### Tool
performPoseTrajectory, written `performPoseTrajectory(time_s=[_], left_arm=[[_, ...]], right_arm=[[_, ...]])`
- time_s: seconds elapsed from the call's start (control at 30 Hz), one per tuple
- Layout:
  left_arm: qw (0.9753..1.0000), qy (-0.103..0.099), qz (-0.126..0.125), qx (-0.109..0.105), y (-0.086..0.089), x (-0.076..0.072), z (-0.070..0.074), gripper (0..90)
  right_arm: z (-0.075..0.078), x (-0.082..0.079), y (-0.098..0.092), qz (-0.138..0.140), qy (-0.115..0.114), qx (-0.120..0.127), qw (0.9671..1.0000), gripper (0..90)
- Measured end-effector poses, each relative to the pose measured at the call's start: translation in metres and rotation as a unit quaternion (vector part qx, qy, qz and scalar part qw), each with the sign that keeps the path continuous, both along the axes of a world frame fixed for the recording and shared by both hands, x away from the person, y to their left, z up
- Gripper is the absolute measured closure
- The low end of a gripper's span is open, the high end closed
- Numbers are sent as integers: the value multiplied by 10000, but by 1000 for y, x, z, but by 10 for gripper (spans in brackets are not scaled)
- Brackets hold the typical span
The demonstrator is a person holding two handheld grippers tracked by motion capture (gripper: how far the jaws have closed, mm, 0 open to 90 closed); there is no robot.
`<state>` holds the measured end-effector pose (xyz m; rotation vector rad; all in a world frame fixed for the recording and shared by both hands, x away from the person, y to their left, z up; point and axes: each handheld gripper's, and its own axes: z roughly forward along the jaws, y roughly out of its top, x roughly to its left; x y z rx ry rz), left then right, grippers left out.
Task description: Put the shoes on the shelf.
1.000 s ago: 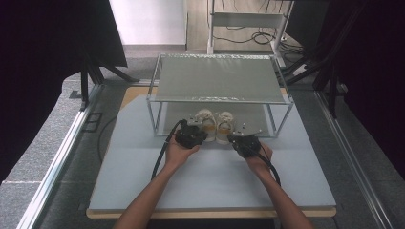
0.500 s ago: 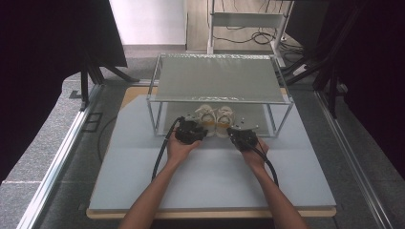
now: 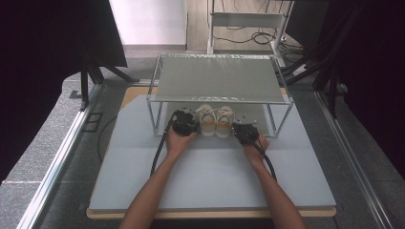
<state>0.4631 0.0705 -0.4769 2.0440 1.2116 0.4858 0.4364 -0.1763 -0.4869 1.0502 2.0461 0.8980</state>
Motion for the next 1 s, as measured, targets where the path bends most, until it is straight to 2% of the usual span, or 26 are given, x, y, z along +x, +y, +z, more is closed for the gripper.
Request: performPoseTrajectory(time_s=[0.03, 0.13, 0.23, 0.4, 0.43, 0.5, 0.53, 0.57, 0.6, 0.63, 0.67, 0.7, 0.73, 0.77, 0.8, 0.87, 0.9, 0.93, 1.0], left_arm=[[9989, 204, 337, -247, -4, 0, -2, 758], [9990, 233, 326, -219, -3, 10, -5, 771], [9988, 323, 293, -203, -5, 15, -7, 795], [9983, 391, 395, -181, -5, 24, -6, 806], [9981, 382, 406, -279, -5, 24, -7, 800], [9979, 426, 356, -329, -1, 24, -8, 774], [9977, 485, 298, -372, 2, 22, -7, 756], [9980, 371, 266, -446, 4, 19, -8, 744], [9977, 414, 169, -509, 6, 12, -5, 742], [9979, 328, 145, -543, 8, 6, -4, 749], [9979, 328, 145, -543, 8, 6, -4, 759], [9982, 217, -64, -553, 11, -9, -1, 770], [9982, 217, -64, -553, 11, -9, -1, 777], [9969, 207, -198, -729, 7, -26, 0, 786], [9969, -33, -634, -456, 10, -27, 2, 795], [9966, -35, -690, -459, 7, -33, 3, 815], [9958, 120, -544, -722, -4, -43, 5, 826], [9958, 97, -631, -655, -8, -43, 6, 830], [9958, 123, -647, -637, -12, -42, 6, 831]], right_arm=[[-1, 4, 1, -30, 46, -56, 10000, 888], [-2, 13, 3, -47, 6, -204, 9998, 894], [-2, 21, 6, -82, 63, -270, 9996, 894], [-1, 33, 11, -143, 112, -305, 9994, 896], [-1, 35, 11, -142, 113, -304, 9994, 895], [-2, 34, 11, -175, 109, -314, 9993, 894], [-2, 32, 10, -187, 153, -267, 9994, 891], [-3, 29, 8, -129, 107, -298, 9994, 884], [-3, 25, 6, -56, 100, -310, 9995, 880], [-2, 19, 4, -6, 90, -337, 9994, 880], [-2, 12, 3, 73, 38, -390, 9992, 881], [-2, 4, 2, 157, -11, -407, 9990, 881], [-3, -4, 2, 261, -52, -484, 9985, 882], [-3, -12, 4, 373, -122, -576, 9976, 882], [-3, -19, 5, 497, -172, -652, 9965, 883], [-4, -29, 10, 696, -210, -713, 9948, 885], [-4, -31, 13, 745, -216, -731, 9943, 886], [-3, -31, 15, 746, -216, -771, 9940, 886], [-3, -28, 16, 766, -140, -689, 9946, 886]])
